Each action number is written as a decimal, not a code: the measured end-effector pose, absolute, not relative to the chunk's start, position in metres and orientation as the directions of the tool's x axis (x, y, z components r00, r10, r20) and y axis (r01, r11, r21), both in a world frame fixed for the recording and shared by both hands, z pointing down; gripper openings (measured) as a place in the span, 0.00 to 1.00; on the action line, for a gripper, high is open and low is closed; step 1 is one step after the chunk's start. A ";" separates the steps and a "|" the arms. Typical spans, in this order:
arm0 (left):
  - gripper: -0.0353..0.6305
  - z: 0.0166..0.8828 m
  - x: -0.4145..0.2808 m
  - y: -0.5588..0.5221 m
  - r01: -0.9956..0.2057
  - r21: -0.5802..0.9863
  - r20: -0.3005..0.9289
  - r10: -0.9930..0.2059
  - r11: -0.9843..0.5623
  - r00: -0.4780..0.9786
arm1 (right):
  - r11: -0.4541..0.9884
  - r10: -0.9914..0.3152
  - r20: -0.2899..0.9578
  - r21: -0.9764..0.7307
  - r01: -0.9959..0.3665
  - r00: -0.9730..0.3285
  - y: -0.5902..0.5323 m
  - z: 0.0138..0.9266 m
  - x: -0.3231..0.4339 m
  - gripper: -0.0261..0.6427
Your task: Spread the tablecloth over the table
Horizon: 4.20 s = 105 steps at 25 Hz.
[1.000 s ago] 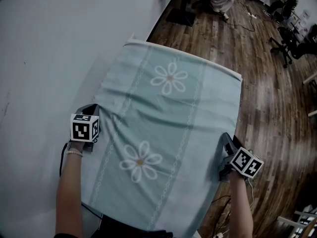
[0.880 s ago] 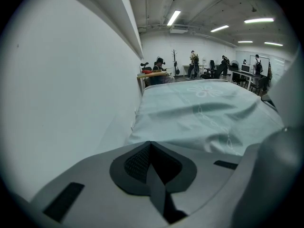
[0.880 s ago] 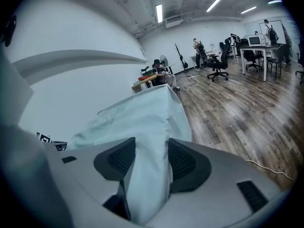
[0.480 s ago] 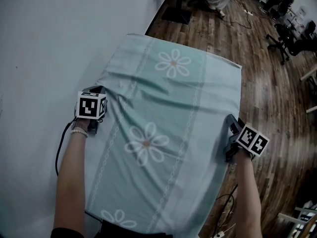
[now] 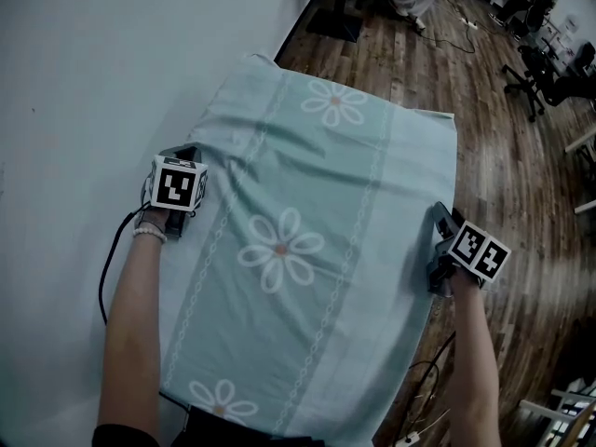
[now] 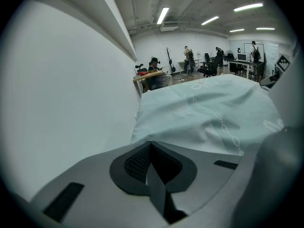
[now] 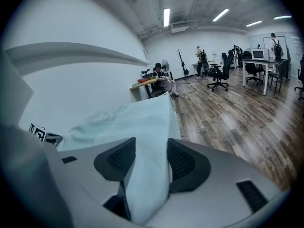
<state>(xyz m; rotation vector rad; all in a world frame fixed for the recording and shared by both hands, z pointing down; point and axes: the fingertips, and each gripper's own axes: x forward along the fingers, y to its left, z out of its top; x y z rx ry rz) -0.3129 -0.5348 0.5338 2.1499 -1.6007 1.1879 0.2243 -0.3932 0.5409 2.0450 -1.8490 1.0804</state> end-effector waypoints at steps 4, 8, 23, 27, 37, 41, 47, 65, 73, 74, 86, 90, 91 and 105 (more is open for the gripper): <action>0.07 0.533 -0.340 -0.499 -0.886 -0.283 0.715 -0.696 -0.368 0.060 | -0.160 -0.809 0.583 -0.341 -0.926 -0.075 -0.368 0.526 0.216 0.38; 0.07 0.529 -0.362 -0.456 -0.916 -0.251 0.717 -0.696 -0.313 0.042 | -0.084 -0.821 0.559 -0.319 -0.944 -0.116 -0.342 0.507 0.205 0.35; 0.07 0.364 -0.312 -0.257 -0.981 -0.138 0.409 -0.910 -0.139 0.071 | 0.308 -0.879 0.357 -0.086 -0.948 -0.318 -0.244 0.397 0.149 0.12; 0.07 0.322 -0.277 -0.206 -0.984 -0.128 0.329 -0.942 -0.122 0.074 | 0.415 -0.854 0.314 -0.071 -0.907 -0.416 -0.212 0.368 0.137 0.12; 0.07 0.248 -0.192 -0.074 -0.980 -0.164 0.198 -0.977 -0.111 0.078 | 0.613 -0.779 0.209 0.059 -0.788 -0.591 -0.122 0.304 0.115 0.11; 0.07 0.233 -0.160 -0.034 -0.971 -0.198 0.165 -0.981 -0.133 0.101 | 0.625 -0.772 0.183 0.043 -0.779 -0.609 -0.093 0.284 0.114 0.11; 0.07 0.232 -0.129 0.021 -0.965 -0.211 0.172 -0.977 -0.159 0.123 | 0.694 -0.715 0.165 0.059 -0.717 -0.679 -0.053 0.273 0.106 0.11; 0.07 0.239 -0.086 0.084 -0.977 -0.122 0.181 -0.972 -0.174 0.150 | 0.732 -0.681 0.139 0.167 -0.661 -0.719 0.012 0.248 0.105 0.11; 0.07 0.240 -0.080 0.083 -0.977 -0.114 0.182 -0.970 -0.181 0.159 | 0.735 -0.677 0.125 0.168 -0.657 -0.725 0.017 0.244 0.100 0.11; 0.07 0.240 -0.079 0.083 -0.977 -0.114 0.181 -0.970 -0.182 0.160 | 0.735 -0.677 0.125 0.167 -0.657 -0.725 0.017 0.244 0.099 0.11; 0.07 0.238 -0.069 0.083 -0.978 -0.114 0.172 -0.973 -0.175 0.154 | 0.745 -0.665 0.125 0.167 -0.646 -0.736 0.021 0.246 0.105 0.11; 0.07 0.238 -0.067 0.082 -0.977 -0.117 0.169 -0.973 -0.178 0.157 | 0.746 -0.664 0.125 0.169 -0.644 -0.737 0.022 0.247 0.105 0.11; 0.07 0.238 -0.067 0.081 -0.977 -0.117 0.170 -0.973 -0.180 0.159 | 0.747 -0.664 0.126 0.170 -0.643 -0.737 0.022 0.247 0.105 0.11; 0.07 0.238 -0.065 0.078 -0.975 -0.110 0.169 -0.970 -0.193 0.173 | 0.742 -0.670 0.139 0.168 -0.649 -0.730 0.020 0.251 0.104 0.11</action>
